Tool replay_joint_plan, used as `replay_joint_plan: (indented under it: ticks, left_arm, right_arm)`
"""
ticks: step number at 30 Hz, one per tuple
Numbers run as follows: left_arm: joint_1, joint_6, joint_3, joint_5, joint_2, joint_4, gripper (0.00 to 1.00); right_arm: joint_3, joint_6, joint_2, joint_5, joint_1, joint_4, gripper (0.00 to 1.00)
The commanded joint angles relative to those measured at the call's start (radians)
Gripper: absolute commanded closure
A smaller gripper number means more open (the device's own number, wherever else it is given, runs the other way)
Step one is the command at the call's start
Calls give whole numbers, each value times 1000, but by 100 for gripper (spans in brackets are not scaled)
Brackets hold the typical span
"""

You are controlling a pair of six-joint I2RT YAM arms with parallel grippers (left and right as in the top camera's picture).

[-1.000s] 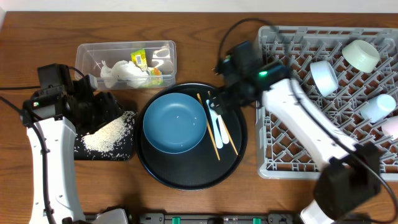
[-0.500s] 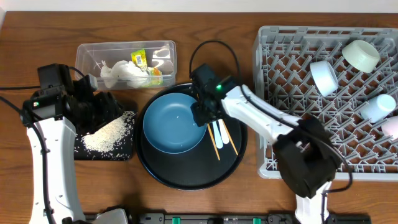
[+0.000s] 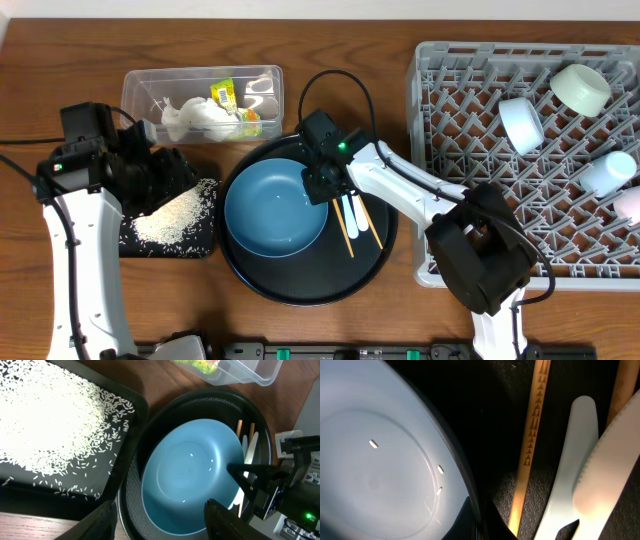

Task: Sort waste into correct bins and load items into the dishwasher rack
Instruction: 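Move the right gripper to the blue bowl and grasp its rim, then lift the blue bowl and carry it to the rack's far side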

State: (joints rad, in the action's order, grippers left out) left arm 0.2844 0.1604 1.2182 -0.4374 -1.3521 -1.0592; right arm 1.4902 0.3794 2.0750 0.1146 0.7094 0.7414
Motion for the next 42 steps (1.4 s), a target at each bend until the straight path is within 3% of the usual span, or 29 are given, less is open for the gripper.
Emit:
replay_joint_plan:
  ticks: [1, 8, 24, 33, 42]
  left_arm:
    - [0, -5, 5, 9, 5, -2, 43]
    - [0, -5, 5, 8, 5, -2, 43]
    - [0, -5, 5, 9, 5, -2, 42]
    - [0, -5, 5, 9, 5, -2, 43]
    - [0, -5, 5, 9, 5, -2, 43]
  right_arm:
    - [-2, 24, 8, -48, 10, 1, 99]
    - [45, -15, -53, -73, -22, 48, 99]
    - [81, -39, -474, -480, -257, 204, 99]
    - [81, -48, -573, -892, -495, 315, 99]
    - [79, -85, -531, -1303, -567, 196, 99]
